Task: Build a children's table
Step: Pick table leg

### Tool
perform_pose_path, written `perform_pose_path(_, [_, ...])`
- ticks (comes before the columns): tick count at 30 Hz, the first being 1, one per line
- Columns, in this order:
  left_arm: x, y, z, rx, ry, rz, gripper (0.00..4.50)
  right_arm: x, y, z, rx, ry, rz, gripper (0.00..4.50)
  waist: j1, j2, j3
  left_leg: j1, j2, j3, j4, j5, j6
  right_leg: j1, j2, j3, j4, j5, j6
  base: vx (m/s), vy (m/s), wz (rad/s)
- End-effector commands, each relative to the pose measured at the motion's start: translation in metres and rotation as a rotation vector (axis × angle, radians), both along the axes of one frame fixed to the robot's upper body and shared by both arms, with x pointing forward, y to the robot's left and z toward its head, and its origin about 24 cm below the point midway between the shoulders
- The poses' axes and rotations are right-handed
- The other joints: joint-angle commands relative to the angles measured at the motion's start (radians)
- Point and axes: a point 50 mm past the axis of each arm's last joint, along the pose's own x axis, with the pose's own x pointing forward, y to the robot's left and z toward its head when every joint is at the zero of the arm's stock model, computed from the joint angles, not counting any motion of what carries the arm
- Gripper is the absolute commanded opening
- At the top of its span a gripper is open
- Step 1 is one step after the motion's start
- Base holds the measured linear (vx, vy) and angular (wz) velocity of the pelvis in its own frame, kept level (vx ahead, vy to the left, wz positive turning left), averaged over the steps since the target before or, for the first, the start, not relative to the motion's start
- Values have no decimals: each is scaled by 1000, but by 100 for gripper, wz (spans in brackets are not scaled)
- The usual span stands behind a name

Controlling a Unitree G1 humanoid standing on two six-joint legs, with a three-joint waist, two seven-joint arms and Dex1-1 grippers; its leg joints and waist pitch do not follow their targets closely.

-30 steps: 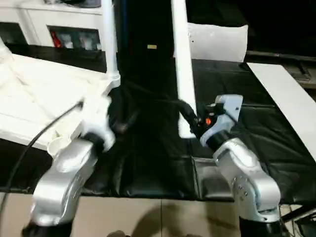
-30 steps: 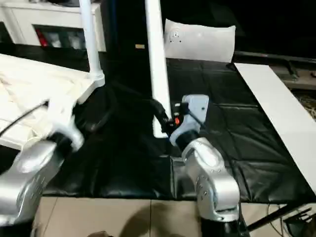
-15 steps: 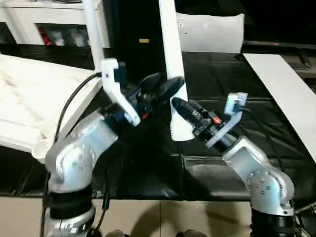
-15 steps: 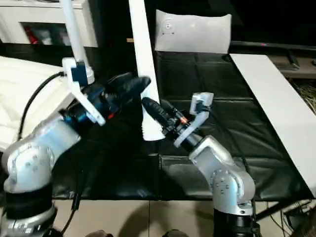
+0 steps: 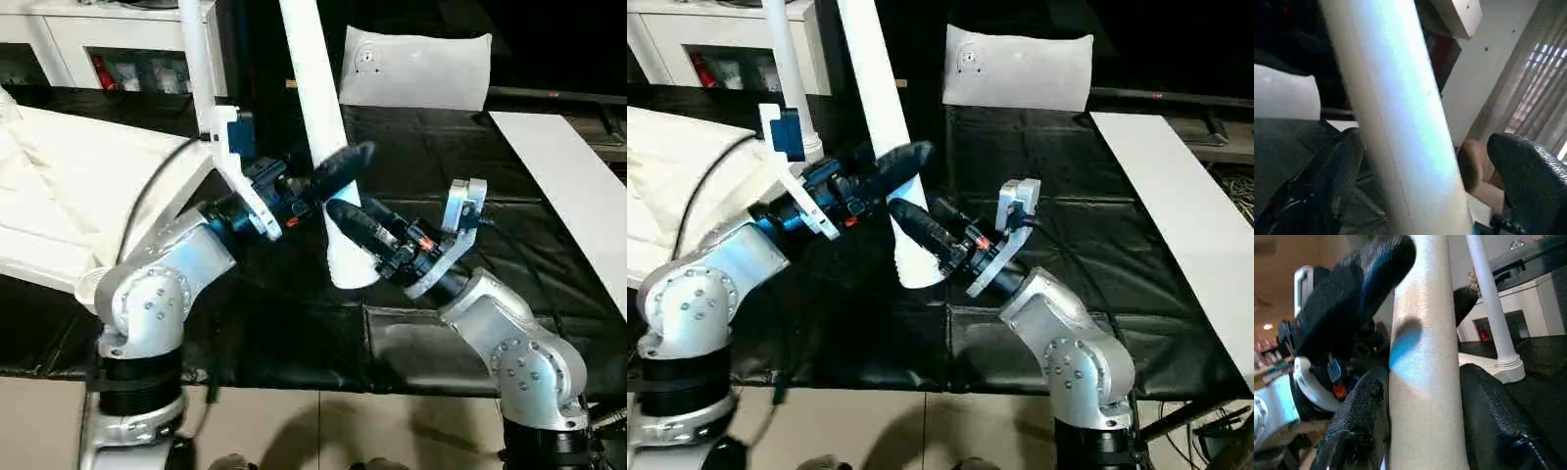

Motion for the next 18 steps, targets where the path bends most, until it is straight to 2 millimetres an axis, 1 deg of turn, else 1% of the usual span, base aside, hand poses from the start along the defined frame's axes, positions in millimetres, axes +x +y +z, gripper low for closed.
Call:
perform_pose_path(1, [-1, -2, 0, 4, -11, -16, 413, -2, 0, 2, -12, -36, -1, 186, 4, 10, -62, 5, 19, 16, -80, -190, -38, 51, -44, 23, -71, -204, -149, 0, 0, 0])
perform_pose_path(6, [-2, -3, 0, 29, -60, -20, 413, 0, 2, -2, -48, -54, -18, 186, 2, 11, -62, 6, 21, 15, -80, -190, -33, 50, -42, 23, -69, -197, -155, 0, 0, 0])
perform_pose_path(9, [-2, -4, 0, 16, -58, -24, 413, 2, 2, -4, -59, -63, -35, 186, 2, 10, -62, 5, 20, 16, -80, -190, -33, 52, -43, 23, -69, -194, -161, 0, 0, 0])
perform_pose_path(11, [-2, -3, 0, 10, -56, -26, 413, 3, 2, -4, -65, -70, -39, 186, 2, 12, -62, 6, 20, 17, -79, -190, -32, 51, -42, 23, -69, -192, -164, 0, 0, 0])
perform_pose_path(14, [-1, -3, 0, 14, -64, -25, 413, 3, 2, -4, -69, -77, -44, 186, 1, 12, -63, 6, 21, 16, -79, -192, -31, 52, -42, 22, -68, -188, -167, 0, 0, 0])
perform_pose_path(18, [-1, -1, 2, 32, -117, -11, 413, 4, 2, -5, -78, -90, -55, 186, 0, 12, -62, 5, 20, 16, -80, -193, -27, 52, -42, 23, -69, -189, -165, 0, 0, 0])
